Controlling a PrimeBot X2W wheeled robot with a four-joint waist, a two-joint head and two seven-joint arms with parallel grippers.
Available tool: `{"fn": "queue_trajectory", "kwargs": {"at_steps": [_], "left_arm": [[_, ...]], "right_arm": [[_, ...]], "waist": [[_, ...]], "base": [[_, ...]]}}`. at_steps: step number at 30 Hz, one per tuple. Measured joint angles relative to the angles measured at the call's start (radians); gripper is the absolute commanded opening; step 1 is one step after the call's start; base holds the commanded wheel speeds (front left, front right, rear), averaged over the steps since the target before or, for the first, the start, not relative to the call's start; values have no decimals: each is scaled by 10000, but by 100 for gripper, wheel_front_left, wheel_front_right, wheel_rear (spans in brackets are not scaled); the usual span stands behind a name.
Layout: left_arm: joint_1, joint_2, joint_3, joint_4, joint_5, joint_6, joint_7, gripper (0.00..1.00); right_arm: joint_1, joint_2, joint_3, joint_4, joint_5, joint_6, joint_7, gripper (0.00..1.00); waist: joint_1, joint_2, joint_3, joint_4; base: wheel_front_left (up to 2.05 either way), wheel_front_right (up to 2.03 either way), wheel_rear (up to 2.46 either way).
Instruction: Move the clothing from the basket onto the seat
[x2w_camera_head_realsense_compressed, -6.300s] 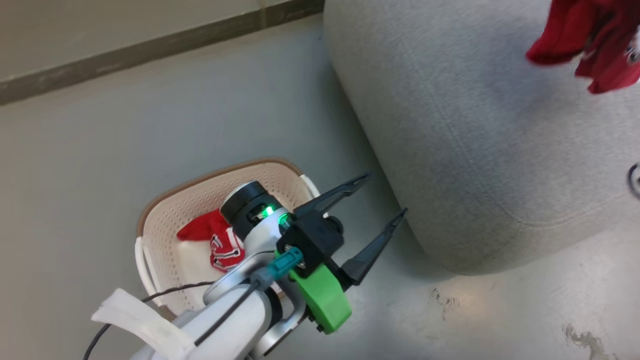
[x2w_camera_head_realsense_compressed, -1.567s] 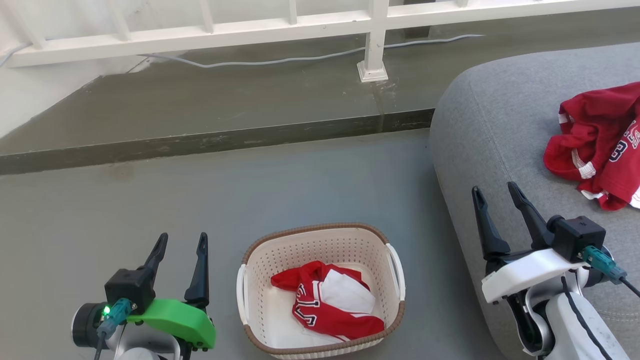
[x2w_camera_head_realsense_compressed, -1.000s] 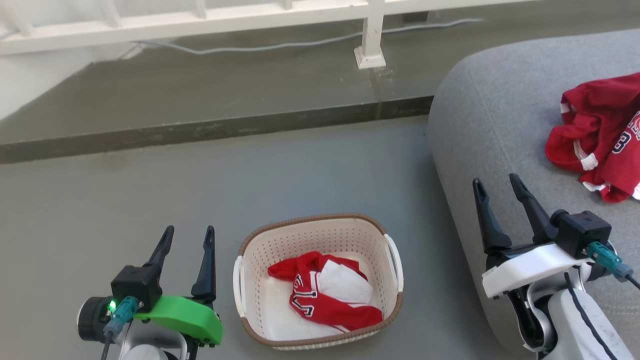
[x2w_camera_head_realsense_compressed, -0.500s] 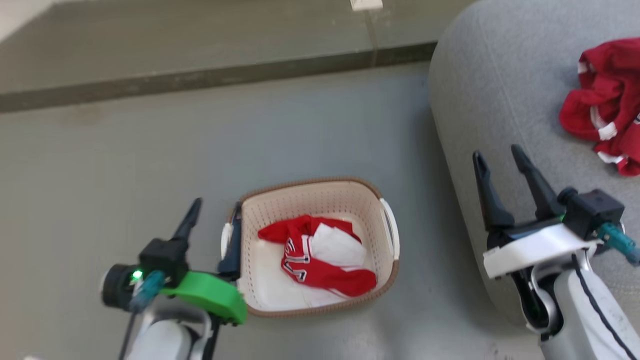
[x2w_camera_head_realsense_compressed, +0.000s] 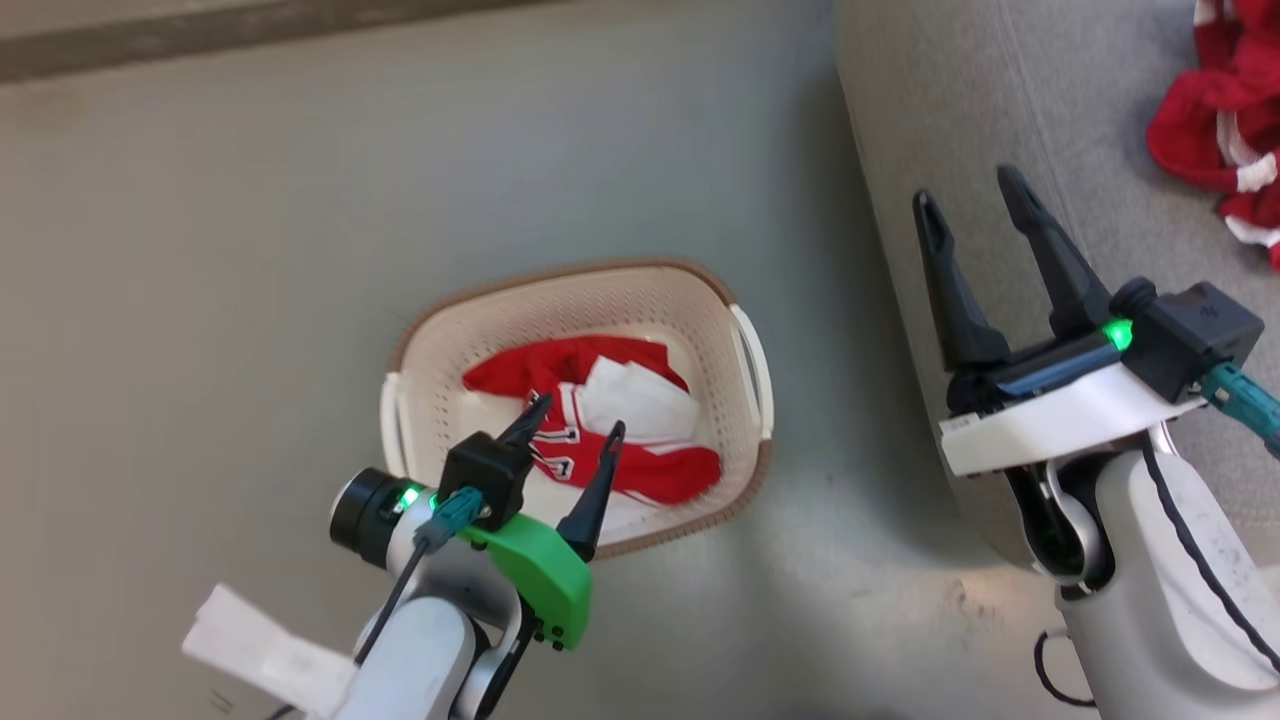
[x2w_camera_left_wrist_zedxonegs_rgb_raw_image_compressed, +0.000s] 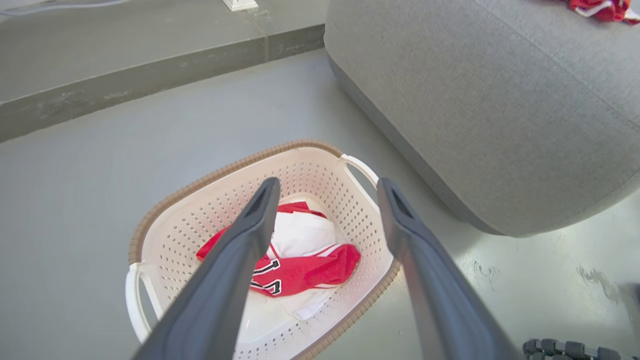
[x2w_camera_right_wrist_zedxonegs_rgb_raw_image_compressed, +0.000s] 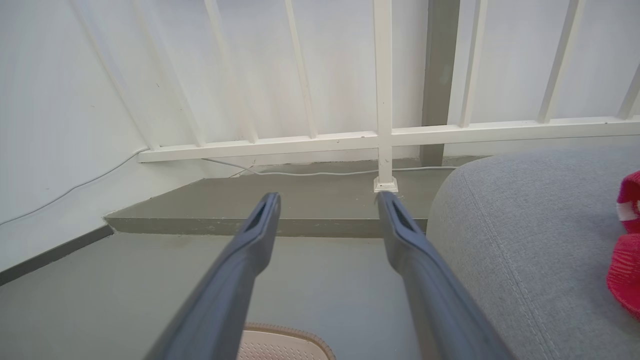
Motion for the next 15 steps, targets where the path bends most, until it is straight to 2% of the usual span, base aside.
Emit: {"fn": "queue_trajectory", "kwargs": {"at_steps": [7,15], "left_arm": [[-872,-40,-393,1081,320,-286,629,100],[-1615,-42,-226,2069,562,-286,1011,100]], "right_arm": [[-575,190,123,-403,17,38,-19,100],[-1041,213,142,-809,19,42,-232,100]], "waist": [[1,0,1089,-504],[1,0,2073,-964]], "base": [[0,0,0],[0,0,0]]}}
